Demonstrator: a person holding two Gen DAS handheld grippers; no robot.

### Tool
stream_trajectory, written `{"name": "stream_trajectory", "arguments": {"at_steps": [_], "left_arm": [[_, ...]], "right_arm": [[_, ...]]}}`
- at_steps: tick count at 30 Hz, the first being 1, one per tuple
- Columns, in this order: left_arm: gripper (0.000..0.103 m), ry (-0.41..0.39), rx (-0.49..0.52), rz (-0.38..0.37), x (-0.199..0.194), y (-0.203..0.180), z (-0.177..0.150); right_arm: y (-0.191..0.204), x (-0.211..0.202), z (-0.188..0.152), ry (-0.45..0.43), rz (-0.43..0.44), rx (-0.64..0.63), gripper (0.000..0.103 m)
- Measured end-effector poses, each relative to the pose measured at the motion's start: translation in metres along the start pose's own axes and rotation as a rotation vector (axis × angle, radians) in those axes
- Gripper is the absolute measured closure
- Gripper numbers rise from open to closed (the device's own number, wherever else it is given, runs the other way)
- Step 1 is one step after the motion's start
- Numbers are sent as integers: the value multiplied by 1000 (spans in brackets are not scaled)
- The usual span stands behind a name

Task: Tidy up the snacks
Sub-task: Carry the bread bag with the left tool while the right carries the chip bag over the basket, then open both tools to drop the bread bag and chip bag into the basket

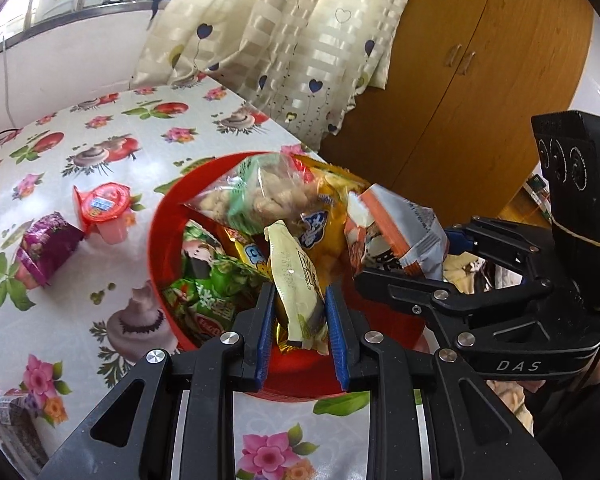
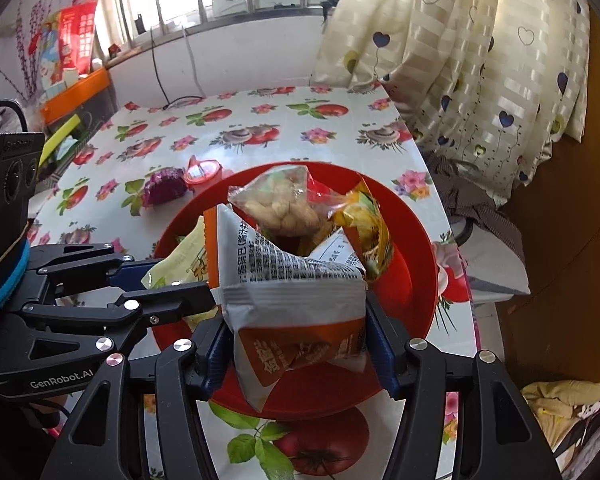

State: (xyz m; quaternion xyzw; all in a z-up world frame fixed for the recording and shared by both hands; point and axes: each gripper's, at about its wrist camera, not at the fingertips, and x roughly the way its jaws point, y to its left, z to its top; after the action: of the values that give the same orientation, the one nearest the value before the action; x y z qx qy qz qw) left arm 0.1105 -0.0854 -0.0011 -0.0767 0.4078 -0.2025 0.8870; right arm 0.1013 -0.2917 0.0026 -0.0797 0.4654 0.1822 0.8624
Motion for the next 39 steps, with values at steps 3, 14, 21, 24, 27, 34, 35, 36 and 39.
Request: {"name": "stream_trajectory", "arguments": {"at_steps": [3,14,21,24,27,34,35,36,39], "left_arm": [[77,3,-8,-4,2,1,0],[77,-17,-23,-7,-3,6,3],[77,-20,-23,-1,-6,6,1],[77,-23,-26,3,-9,8,1],[77,-27,-29,10,-12,9,1],[77,-26,-34,21,-14,9,1],[77,-27,-33,22,-14,9,1],[77,-28,-33,23,-15,9,1],[77,-32,-34,27,-18,10,1]], "right_arm": [[-2,3,-2,12,-1,-1,43],[-2,-10,-3,-24,32,6,42],[1,-16,-2,-43,27,-2,41],[-2,-20,-2,-56,15,8,41],[-8,-24,-1,-67,9,27,41],[-20,-14,-4,-48,-26,68,41],[-21,-13,-4,-42,-48,63,41],[-22,-10,-5,-28,-71,60,41],[-28,-5,-8,-2,-75,89,41]]}}
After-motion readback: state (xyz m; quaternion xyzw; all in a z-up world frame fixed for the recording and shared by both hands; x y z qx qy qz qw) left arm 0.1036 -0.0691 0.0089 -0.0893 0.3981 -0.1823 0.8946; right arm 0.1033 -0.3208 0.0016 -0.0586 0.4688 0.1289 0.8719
